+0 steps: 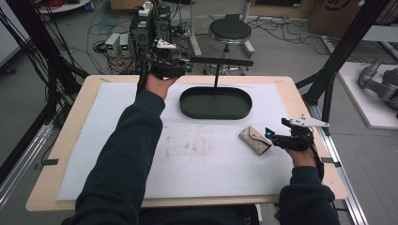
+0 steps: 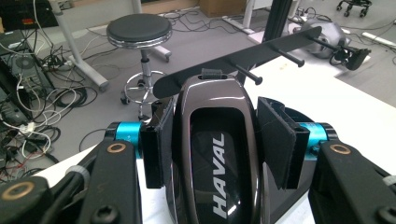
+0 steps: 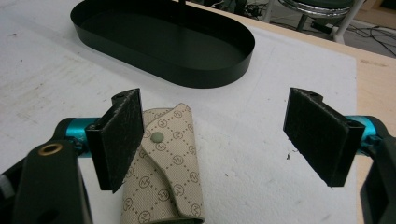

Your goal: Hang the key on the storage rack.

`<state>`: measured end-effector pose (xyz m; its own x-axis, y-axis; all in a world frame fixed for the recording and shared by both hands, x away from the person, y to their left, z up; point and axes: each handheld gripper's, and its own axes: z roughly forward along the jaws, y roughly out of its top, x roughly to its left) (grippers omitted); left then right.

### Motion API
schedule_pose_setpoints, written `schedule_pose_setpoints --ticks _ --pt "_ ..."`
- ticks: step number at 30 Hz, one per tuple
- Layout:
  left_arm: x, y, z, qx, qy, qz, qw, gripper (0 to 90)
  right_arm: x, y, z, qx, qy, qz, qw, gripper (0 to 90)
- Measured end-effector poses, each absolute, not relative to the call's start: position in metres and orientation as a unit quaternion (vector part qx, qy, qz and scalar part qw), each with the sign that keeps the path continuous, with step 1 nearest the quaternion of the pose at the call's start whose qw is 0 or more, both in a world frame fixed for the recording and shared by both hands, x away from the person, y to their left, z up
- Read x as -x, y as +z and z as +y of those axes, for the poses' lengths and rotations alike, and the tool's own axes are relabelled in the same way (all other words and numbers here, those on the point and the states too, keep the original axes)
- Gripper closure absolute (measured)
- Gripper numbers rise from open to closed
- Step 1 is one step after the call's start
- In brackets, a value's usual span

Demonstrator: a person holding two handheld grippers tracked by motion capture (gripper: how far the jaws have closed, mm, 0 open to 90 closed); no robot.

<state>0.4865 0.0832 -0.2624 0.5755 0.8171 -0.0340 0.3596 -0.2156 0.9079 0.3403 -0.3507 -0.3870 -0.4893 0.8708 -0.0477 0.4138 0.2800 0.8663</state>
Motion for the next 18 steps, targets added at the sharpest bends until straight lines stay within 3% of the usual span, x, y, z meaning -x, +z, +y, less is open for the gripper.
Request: schedule_pose_setpoints --ticks 18 --pt "-0.501 -0.256 0.074 -0.738 0.237 0.398 0.491 48.5 -0.340 -0.388 -0.353 -0.429 0.421 0.752 0.270 20.8"
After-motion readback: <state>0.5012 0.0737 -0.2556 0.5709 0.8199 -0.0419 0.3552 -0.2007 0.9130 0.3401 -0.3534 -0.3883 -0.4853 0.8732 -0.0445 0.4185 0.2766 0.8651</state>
